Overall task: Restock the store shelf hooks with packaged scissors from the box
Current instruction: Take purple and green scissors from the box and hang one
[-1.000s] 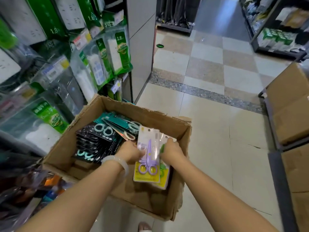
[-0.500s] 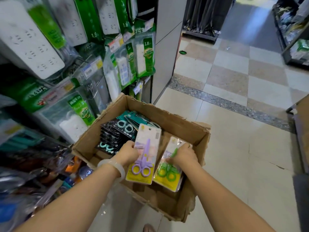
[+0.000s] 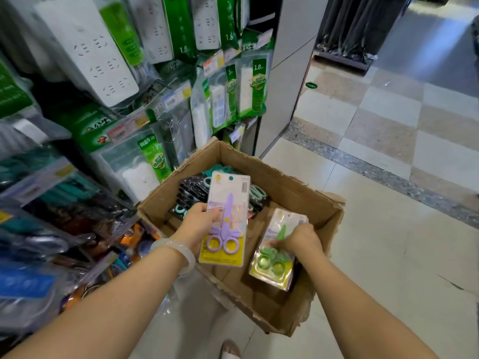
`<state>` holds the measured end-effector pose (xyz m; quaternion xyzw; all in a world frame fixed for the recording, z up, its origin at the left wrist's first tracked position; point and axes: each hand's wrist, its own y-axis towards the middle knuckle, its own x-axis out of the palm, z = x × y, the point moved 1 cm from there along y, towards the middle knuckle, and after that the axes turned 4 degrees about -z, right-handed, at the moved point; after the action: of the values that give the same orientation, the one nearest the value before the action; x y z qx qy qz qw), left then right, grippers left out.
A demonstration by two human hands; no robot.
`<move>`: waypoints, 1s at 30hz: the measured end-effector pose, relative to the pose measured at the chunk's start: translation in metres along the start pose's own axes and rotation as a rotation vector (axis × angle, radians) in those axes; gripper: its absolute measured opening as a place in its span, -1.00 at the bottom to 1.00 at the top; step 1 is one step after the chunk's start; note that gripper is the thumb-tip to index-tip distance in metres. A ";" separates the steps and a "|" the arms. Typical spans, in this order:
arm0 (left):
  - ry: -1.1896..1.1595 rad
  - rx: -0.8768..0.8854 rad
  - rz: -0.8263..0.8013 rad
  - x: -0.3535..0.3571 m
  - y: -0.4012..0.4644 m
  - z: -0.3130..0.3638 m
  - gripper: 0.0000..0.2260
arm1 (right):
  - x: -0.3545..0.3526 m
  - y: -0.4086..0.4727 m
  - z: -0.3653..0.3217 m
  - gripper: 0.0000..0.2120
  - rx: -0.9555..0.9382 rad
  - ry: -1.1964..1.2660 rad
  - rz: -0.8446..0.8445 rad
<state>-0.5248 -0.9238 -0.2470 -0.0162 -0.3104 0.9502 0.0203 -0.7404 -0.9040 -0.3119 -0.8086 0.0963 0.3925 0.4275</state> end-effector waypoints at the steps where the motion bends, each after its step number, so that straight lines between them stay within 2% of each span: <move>1: -0.007 0.013 0.014 -0.001 -0.003 0.002 -0.86 | 0.000 0.001 0.000 -0.12 -0.006 0.031 0.011; 5: -0.069 0.034 0.008 -0.007 -0.013 0.006 -0.85 | -0.001 -0.002 -0.003 -0.22 -0.018 0.153 0.013; 9: -0.127 0.075 0.033 -0.023 -0.033 0.013 -0.81 | -0.005 -0.014 -0.010 -0.50 -0.128 0.407 0.023; 12: -0.153 0.137 0.056 -0.047 -0.054 0.017 -0.76 | -0.014 -0.048 -0.039 -0.68 -0.324 0.608 -0.022; 15: -0.178 0.217 0.103 -0.084 -0.083 0.014 -0.80 | -0.013 -0.107 -0.084 -0.71 -0.560 0.719 -0.139; 18: -0.131 0.312 0.191 -0.132 -0.126 0.004 -0.79 | 0.016 -0.177 -0.120 -0.76 -0.761 0.700 -0.255; 21: -0.126 0.391 0.404 -0.193 -0.187 -0.020 -0.79 | 0.061 -0.258 -0.138 -0.93 -0.918 0.597 -0.325; 23: -0.216 0.430 0.490 -0.237 -0.236 -0.046 -0.94 | 0.095 -0.321 -0.142 -0.91 -1.009 0.528 -0.426; 27: -0.292 0.425 0.690 -0.334 -0.342 -0.117 -0.97 | 0.177 -0.444 -0.135 -0.89 -1.142 0.412 -0.604; 28: -0.319 0.417 0.741 -0.356 -0.371 -0.136 -0.94 | 0.201 -0.476 -0.131 -0.89 -1.172 0.390 -0.645; 30: -0.389 0.409 0.863 -0.394 -0.430 -0.176 -0.73 | 0.245 -0.541 -0.120 -0.92 -1.231 0.352 -0.739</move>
<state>-0.1112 -0.4928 -0.1275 0.0388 -0.0815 0.8988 -0.4290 -0.2436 -0.6194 -0.1153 -0.9329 -0.3526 0.0706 -0.0208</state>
